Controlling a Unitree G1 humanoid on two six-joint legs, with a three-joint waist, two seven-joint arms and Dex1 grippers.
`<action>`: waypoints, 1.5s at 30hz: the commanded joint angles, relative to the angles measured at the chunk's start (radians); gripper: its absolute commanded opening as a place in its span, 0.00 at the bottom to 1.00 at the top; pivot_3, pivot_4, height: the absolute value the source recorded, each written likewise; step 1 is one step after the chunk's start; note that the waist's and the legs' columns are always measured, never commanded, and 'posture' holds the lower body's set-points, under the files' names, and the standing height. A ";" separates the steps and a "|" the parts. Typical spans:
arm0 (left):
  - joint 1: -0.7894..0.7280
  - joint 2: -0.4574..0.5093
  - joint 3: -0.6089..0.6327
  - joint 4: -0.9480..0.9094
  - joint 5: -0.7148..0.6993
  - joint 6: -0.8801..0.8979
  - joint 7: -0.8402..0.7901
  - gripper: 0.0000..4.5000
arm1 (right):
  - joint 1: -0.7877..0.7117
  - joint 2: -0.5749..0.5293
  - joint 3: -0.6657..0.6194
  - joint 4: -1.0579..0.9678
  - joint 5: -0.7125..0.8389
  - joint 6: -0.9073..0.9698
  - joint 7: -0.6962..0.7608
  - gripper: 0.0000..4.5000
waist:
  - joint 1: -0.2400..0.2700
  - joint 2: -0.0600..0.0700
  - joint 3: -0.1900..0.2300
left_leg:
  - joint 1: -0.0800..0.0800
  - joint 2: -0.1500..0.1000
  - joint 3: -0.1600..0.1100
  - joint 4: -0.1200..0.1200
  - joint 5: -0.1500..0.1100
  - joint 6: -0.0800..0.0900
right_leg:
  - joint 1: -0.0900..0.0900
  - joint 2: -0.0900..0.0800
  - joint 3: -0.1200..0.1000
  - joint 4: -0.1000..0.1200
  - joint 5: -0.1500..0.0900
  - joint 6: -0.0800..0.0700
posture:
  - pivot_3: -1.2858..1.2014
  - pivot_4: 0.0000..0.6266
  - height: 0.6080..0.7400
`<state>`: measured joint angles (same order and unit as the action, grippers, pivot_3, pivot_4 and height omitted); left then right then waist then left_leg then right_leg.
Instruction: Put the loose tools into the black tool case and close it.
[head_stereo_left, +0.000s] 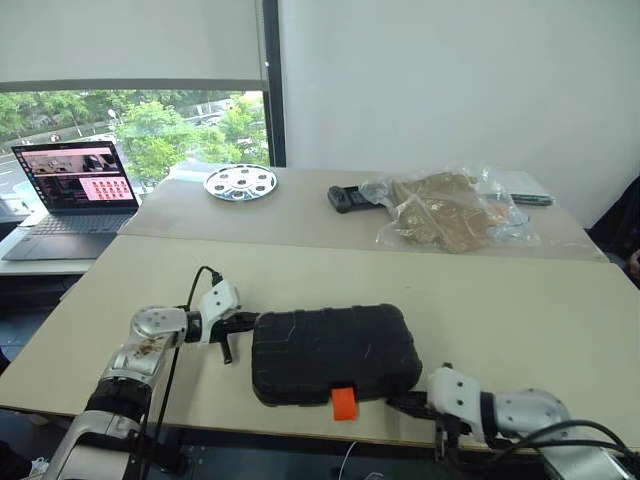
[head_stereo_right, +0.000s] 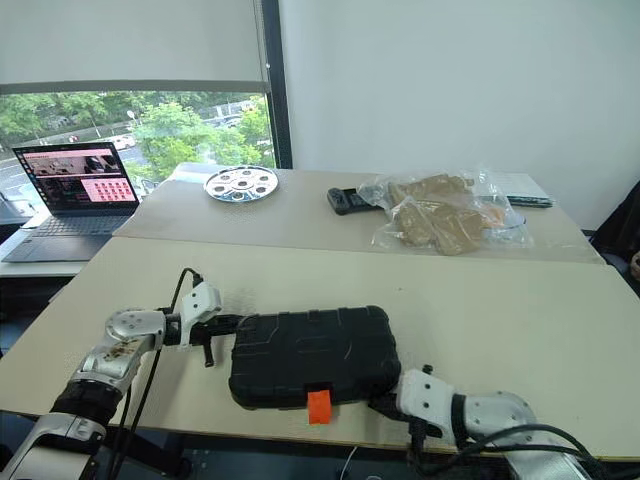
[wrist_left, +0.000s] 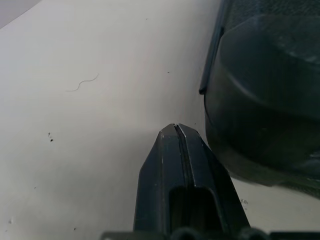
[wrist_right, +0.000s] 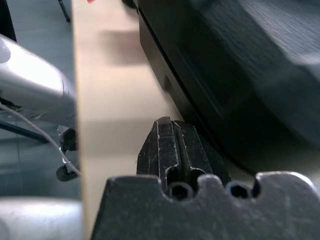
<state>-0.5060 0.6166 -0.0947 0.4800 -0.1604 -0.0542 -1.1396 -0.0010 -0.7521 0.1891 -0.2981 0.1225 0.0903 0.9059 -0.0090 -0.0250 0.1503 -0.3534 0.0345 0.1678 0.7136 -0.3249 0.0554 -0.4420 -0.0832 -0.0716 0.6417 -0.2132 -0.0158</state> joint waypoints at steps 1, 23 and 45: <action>0.034 -0.001 0.053 -0.066 -0.045 0.040 0.023 0.00 | -0.098 0.027 -0.019 0.084 -0.031 -0.025 -0.031 0.00 | -0.004 0.000 0.000 | 0.000 0.000 0.000 0.000 0.000 0.000 | 0.000 0.000 0.000 0.000 0.000 0.000 | 0.52 0.24 1.00; -0.045 -0.013 0.020 -0.418 -0.262 0.401 -0.053 0.00 | 0.096 -0.132 -0.227 -0.230 0.246 0.327 0.071 0.00 | 0.009 -0.001 0.001 | 0.001 -0.001 -0.004 -0.001 0.000 0.001 | 0.003 -0.005 -0.003 -0.001 0.000 0.001 | 0.52 0.24 1.00; -0.077 -0.081 -0.115 -0.208 -0.044 0.187 -0.037 0.00 | -0.252 -0.033 0.042 -0.159 0.124 0.425 0.041 0.00 | 0.019 0.000 0.000 | 0.001 -0.001 -0.004 0.001 -0.001 0.002 | 0.003 -0.003 0.001 0.000 0.000 0.000 | 0.52 0.24 1.00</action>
<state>-0.5969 0.5302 -0.1926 0.2271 -0.2437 0.1283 -1.1893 -0.2191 -0.7998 0.2301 -0.4512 0.2525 0.5320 0.9570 0.0099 -0.0255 0.1504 -0.3526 0.0334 0.1638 0.7147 -0.3252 0.0572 -0.4389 -0.0864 -0.0703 0.6419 -0.2126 -0.0152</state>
